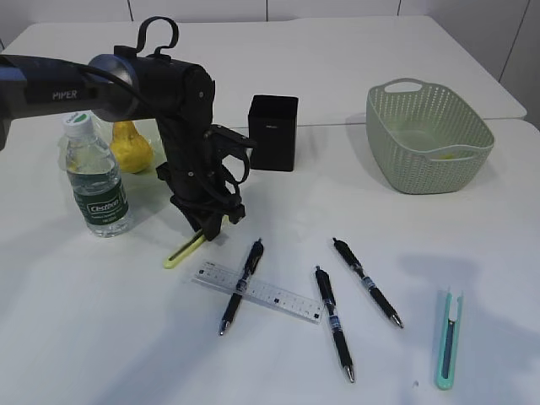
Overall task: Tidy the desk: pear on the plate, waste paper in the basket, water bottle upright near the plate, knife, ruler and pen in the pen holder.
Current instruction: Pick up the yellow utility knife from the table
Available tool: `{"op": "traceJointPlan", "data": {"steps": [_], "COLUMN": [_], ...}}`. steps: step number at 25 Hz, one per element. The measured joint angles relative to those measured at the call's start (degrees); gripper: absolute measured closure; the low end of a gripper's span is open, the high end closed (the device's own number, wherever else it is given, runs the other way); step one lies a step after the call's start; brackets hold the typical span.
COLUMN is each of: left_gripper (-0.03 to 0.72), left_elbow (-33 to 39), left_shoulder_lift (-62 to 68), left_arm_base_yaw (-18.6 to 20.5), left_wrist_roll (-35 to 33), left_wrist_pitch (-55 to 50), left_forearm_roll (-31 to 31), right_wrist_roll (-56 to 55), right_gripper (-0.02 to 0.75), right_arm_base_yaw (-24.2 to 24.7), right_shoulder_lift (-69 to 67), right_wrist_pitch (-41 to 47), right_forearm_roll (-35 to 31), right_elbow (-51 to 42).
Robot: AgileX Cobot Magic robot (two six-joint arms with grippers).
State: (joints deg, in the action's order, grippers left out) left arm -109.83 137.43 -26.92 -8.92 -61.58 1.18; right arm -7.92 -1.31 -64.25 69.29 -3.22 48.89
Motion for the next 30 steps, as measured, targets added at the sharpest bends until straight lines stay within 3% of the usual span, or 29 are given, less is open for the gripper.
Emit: {"op": "traceJointPlan", "data": {"steps": [5, 13, 19, 30], "left_gripper": [0.583, 0.591, 0.591, 0.591], "left_elbow": [-0.1, -0.7, -6.94, -16.26], "left_shoulder_lift": [0.09, 0.22, 0.59, -0.33], "left_arm_base_yaw": [0.0, 0.0, 0.0, 0.0], "left_wrist_roll": [0.0, 0.0, 0.0, 0.78], "left_wrist_pitch": [0.0, -0.87, -7.07, -8.4], "left_forearm_roll": [-1.18, -1.18, -0.37, 3.04], "right_wrist_roll": [0.0, 0.0, 0.0, 0.0], "right_gripper": [0.351, 0.351, 0.351, 0.351], "right_arm_base_yaw": [0.0, 0.0, 0.0, 0.0], "right_shoulder_lift": [0.0, 0.0, 0.0, 0.0], "right_wrist_pitch": [0.0, 0.29, 0.43, 0.43], "right_forearm_roll": [0.0, 0.0, 0.0, -0.1], "right_elbow": [0.0, 0.0, 0.0, 0.0]}}
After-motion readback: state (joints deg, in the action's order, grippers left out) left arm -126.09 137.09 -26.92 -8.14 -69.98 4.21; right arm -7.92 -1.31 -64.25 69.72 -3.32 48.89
